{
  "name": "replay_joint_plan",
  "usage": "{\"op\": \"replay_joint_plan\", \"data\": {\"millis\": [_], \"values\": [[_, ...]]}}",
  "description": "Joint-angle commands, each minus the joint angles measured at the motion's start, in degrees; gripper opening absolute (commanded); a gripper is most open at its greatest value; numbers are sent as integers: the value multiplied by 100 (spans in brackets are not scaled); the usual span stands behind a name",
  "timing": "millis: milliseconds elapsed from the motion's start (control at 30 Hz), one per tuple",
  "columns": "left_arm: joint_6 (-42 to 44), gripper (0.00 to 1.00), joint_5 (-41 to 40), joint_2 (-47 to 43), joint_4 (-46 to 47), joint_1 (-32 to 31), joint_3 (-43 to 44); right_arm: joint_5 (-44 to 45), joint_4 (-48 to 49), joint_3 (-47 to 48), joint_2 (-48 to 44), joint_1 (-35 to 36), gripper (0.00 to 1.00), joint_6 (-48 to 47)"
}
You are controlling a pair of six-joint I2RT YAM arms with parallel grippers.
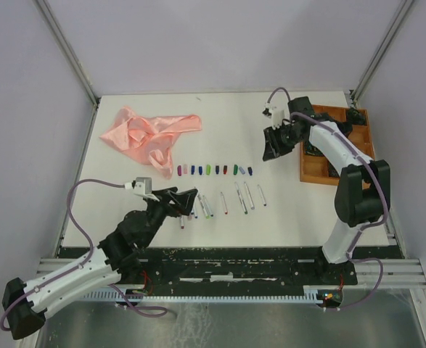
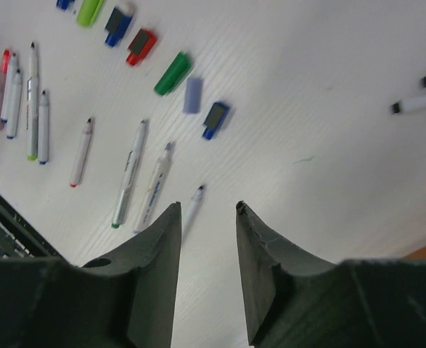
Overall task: Open the pen caps
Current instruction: Place the pen at the center of the board, then pick up the pen from the center of the board.
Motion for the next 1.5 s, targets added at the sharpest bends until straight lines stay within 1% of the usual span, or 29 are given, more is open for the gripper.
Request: {"op": "replay_joint_plan", "data": {"millis": [0,133,267,533,667,900,1033,1267,1367,1467], "values": [[-284,98,-11,-338,-61,10,-164,-78,-369,1276,750,-485,44,-770],[-343,98,-50,-618,-153,15,-294,542,-378,2128,1340,-602,48,-900],[-368,99,-77,-735,-182,17,-368,1022,-393,2951,1917,-605,48,-894],[-379,99,-68,-567,-105,11,-353,1655,-457,4679,3282,-612,49,-729],[-362,99,-88,-485,-65,10,-344,1867,-388,5277,3837,-612,49,-619],[-327,99,-153,-290,66,16,-316,2138,-178,5912,4477,-630,47,-331],[-313,99,-174,-133,132,8,-290,2241,-14,6038,4657,-650,45,-244],[-291,99,-180,92,261,10,-254,2239,-12,6274,5045,-656,42,-211],[-291,99,-194,135,294,14,-260,2212,-4,6282,5108,-651,40,-203],[-283,99,-217,145,301,14,-263,2184,-23,6308,5171,-655,32,-198]]}}
